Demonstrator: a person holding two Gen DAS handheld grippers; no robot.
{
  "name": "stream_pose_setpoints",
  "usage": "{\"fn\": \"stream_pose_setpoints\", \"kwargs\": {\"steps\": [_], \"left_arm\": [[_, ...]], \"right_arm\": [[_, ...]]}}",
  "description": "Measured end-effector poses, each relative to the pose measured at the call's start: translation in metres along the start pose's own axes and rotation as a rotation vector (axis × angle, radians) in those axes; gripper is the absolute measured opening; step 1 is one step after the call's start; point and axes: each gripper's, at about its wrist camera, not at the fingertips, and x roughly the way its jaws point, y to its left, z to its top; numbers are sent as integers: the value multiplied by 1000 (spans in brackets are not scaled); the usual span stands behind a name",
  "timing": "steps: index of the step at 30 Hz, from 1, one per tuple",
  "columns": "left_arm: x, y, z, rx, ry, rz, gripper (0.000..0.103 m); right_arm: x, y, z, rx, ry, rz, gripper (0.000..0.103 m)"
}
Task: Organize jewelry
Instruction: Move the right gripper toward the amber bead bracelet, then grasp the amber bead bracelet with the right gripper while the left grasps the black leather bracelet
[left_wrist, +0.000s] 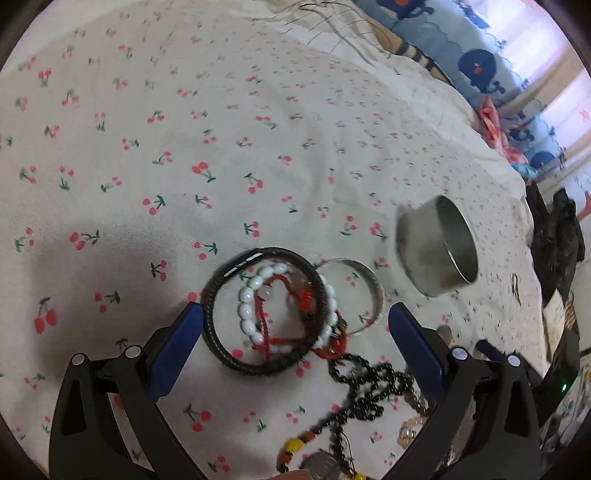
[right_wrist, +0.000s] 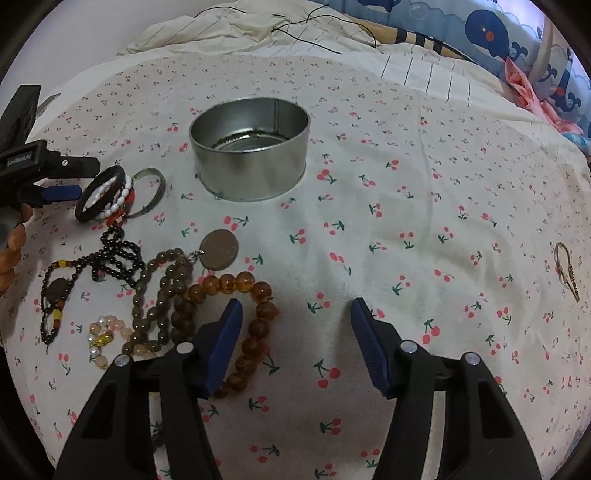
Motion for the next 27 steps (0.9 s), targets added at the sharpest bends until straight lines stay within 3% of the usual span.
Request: {"fn": "stream_pose_setpoints", "kwargs": {"steps": [10,16,18,19,21,24,27], "left_arm": [[11,19,9,-120,39,-168,97],[7,16,7,-106,52,-183,97],[0,14,4,-76,47,-136,97],[-2,8,3,-31,33,-28,97],[-8,5,-1,32,5,115,97],[-3,2,-3,73,18,186,97],[4,-3,-3,93,5,234,97]], "right_arm": [[8,2,-1,-22,16,2,59],[9,4,0,-25,19,2,60],[9,4,0,-25,19,6,60],[8,4,-1,-25,20,8,60],[8,4,-1,-26,20,13,60],[8,5,-2,-28,22,18,59],[7,5,-2,-29,21,26,50]]}}
